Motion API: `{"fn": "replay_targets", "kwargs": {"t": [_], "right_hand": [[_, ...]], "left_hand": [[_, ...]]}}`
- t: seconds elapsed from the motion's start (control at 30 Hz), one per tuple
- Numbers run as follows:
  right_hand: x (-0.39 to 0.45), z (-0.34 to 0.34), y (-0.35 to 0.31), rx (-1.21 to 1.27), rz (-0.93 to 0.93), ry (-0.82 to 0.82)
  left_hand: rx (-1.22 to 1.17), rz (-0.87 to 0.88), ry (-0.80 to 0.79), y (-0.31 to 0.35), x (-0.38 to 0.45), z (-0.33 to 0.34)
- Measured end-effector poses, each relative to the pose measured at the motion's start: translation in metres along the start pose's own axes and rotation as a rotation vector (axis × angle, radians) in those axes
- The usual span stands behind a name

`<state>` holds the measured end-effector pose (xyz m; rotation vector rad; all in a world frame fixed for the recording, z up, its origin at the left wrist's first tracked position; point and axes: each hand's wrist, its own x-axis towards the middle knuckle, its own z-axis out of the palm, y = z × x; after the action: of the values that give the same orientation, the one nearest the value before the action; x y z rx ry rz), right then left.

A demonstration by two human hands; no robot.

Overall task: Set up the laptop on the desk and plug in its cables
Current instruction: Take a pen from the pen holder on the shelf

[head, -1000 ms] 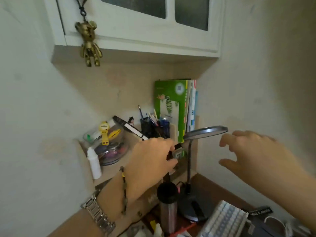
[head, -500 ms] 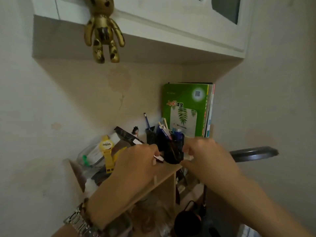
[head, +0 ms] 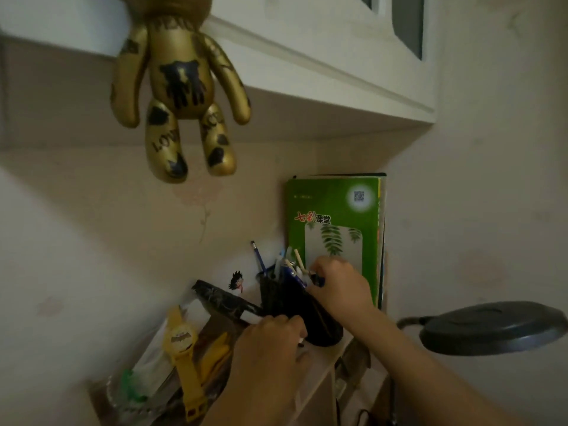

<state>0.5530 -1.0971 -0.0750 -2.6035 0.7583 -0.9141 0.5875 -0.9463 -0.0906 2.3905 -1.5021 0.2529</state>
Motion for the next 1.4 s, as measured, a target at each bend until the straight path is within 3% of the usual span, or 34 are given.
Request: {"fn": "replay_targets", "kwargs": {"t": [0.43,0.63,0.9,1.13,1.27,1.4], "right_hand": [[0.012,0.001,0.005,0.030,0.041,-0.050],[0.018,-0.017,0.003,0.125,0.034,0.038],[0.014,-0.071,-0.004,0.435,-0.033,0.130],[-0.024,-0.141,-0.002,0.679,-0.058,0.013],[-0.067,-0.177,0.015,0.705,-0.059,-0.096],[-0.117,-0.205,0.042,0.766,0.005,-0.071]], "left_hand": [[-0.020,0.011,0.082,-0.001,-0.004,0.004],[-0.035,0.002,0.095,-0.004,-0.004,0.006],[-0.004,-0.052,0.112,0.001,-0.007,0.005],[0.019,-0.107,0.089,0.027,-0.009,-0.002],[-0.074,-0.050,0.204,0.063,-0.024,-0.007],[-0.158,0.069,0.320,0.109,-0.046,-0.009]]}}
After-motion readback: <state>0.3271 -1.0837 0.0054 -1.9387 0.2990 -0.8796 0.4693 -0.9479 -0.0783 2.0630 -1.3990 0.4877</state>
